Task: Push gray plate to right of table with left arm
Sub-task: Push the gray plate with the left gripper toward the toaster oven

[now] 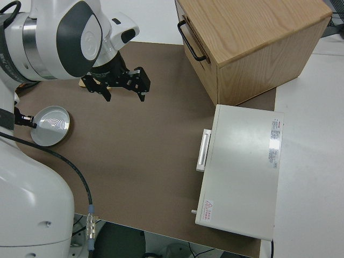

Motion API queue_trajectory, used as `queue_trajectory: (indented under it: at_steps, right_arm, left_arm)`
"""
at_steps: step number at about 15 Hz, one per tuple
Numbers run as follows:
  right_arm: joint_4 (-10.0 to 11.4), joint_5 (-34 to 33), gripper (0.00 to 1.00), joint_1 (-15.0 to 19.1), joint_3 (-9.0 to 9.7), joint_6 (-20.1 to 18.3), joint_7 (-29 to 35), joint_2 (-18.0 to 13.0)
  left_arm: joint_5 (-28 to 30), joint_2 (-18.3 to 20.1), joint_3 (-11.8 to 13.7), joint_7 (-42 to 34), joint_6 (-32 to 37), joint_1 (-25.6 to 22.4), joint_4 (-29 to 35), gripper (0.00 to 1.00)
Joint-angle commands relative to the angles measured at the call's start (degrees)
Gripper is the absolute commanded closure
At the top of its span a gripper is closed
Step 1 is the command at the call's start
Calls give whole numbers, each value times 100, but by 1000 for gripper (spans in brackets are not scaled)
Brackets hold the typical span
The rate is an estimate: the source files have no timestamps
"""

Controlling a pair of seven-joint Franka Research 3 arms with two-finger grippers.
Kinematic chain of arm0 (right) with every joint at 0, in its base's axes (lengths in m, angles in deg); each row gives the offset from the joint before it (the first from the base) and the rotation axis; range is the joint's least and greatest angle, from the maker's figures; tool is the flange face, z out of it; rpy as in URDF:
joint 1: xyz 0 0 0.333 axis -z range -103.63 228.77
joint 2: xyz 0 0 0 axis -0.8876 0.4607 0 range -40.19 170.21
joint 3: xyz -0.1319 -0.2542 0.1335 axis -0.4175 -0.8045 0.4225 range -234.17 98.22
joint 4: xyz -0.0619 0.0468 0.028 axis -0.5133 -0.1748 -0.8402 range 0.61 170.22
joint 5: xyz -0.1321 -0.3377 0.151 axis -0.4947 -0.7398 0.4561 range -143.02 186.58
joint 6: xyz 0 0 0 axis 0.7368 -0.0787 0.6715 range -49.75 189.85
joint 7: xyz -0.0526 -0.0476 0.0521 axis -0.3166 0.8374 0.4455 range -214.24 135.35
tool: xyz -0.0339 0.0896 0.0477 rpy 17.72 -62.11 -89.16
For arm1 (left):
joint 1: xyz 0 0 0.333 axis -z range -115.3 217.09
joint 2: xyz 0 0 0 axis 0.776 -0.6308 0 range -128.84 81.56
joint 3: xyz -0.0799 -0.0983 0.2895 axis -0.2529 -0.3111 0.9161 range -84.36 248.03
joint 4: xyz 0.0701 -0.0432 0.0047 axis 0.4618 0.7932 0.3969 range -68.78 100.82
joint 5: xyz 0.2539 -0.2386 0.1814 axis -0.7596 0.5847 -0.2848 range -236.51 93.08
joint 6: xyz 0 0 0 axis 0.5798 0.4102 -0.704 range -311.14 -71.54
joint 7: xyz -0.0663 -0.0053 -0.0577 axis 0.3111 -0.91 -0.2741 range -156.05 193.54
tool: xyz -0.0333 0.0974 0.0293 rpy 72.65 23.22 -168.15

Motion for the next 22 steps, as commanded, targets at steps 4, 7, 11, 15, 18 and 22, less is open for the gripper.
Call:
queue_trajectory:
  at_steps: [4, 7, 11, 15, 18, 22]
  right_arm:
    - [-53, 25, 17, 107, 92, -89, 66, -14]
    - [-53, 25, 17, 107, 92, -89, 66, -14]
    - [-53, 25, 17, 107, 92, -89, 66, -14]
    - [-53, 25, 17, 107, 92, -89, 75, -14]
    - [-53, 25, 17, 107, 92, -89, 75, -14]
    - [-53, 25, 17, 115, 92, -89, 66, -14]
  left_arm:
    - [366, -519, 48, 1270, -370, 1114, -306, 1000]
    - [348, -738, 48, 1999, -379, 1545, -613, 1000]
    - [295, -1090, 56, 2966, -370, 2116, -1105, 1000]
    - [-90, -1511, 56, 3950, -361, 2582, -1562, 1000]
    - [-285, -1820, 56, 4531, -317, 2838, -1975, 1000]
    - [-294, -2083, 56, 4866, -291, 3119, -2353, 1000]
